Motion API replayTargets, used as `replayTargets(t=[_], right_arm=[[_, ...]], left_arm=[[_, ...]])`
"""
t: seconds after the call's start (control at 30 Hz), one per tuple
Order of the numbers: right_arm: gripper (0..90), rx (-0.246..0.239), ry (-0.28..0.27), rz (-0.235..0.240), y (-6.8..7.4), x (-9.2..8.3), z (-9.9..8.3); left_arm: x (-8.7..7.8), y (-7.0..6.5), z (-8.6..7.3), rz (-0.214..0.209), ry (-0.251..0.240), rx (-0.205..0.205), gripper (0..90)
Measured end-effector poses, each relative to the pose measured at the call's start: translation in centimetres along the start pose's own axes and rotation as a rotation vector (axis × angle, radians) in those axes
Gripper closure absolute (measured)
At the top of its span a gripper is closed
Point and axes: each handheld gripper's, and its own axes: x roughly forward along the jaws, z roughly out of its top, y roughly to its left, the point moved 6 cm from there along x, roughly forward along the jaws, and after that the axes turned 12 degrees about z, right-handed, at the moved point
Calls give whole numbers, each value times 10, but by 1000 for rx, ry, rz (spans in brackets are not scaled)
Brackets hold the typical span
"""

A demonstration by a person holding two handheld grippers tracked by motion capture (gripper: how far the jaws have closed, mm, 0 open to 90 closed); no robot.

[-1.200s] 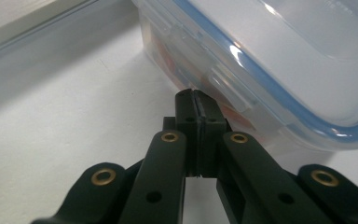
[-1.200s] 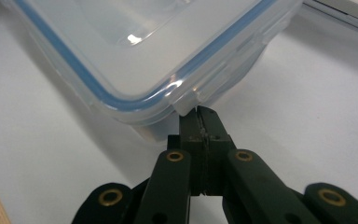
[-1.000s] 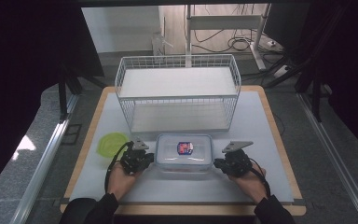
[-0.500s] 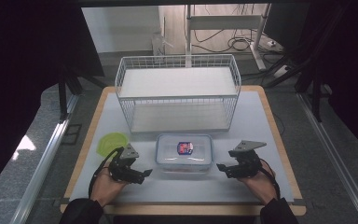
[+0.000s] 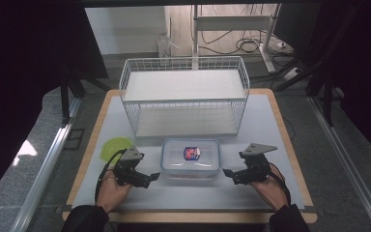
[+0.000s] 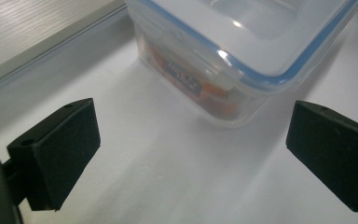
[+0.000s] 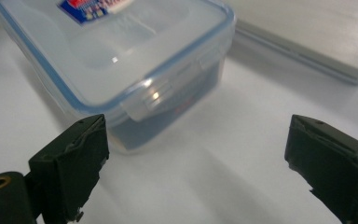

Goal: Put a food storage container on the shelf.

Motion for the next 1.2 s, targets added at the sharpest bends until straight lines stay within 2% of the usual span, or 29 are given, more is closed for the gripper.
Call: replayTargets(t=[0.17,0.27,0.33,0.5,0.73,0.83,0.97,1.07,1.1,1.2], right_arm=[[55,8,-17,20,1,-1,6],[56,40,-28,38,1,1,11],[59,37,-22,49,1,4,15],[53,30,0,54,4,13,22],[11,64,26,87,2,27,41],[0,79,52,115,1,37,50],[0,78,77,125,0,51,60],[0,98,86,120,-3,57,56],[0,132,84,146,-3,58,52],[27,191,72,166,-3,53,46]], left_arm=[[1,-3,11,-28,-8,-3,35],[4,-5,21,-61,-27,1,39],[6,-4,27,-78,-34,-1,37],[16,0,38,-111,-14,-16,17],[29,5,44,-106,23,-6,9],[33,8,46,-108,21,-17,7],[37,11,47,-129,23,-50,0],[40,11,45,-144,35,-58,0],[42,11,44,-173,37,-75,0],[46,8,43,-227,43,-106,0]])
